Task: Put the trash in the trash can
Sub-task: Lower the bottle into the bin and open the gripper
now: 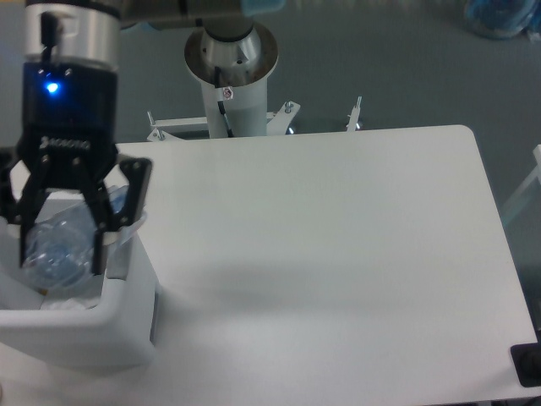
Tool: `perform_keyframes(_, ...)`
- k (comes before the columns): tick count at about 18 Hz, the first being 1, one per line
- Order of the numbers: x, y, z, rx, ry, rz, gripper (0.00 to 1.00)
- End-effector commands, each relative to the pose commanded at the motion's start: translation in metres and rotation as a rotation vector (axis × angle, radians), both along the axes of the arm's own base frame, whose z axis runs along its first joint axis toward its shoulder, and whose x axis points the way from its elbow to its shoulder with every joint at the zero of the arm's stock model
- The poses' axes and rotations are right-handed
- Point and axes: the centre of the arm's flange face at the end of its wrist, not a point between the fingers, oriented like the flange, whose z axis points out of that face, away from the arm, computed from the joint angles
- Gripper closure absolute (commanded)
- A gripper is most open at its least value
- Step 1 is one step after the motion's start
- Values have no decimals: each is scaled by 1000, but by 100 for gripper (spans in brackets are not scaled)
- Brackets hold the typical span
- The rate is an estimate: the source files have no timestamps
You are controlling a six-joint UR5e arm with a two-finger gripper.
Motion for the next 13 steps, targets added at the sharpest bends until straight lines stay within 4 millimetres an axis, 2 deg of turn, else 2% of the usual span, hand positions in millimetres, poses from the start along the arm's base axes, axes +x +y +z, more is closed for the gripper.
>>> perform_keyframes(2, 9, 5, -6, -9, -1, -15, 35)
perform_keyframes(6, 15, 8, -4, -5, 0, -24, 35)
perform_keyframes(13, 28, 31, -36, -47, -27, -48, 35)
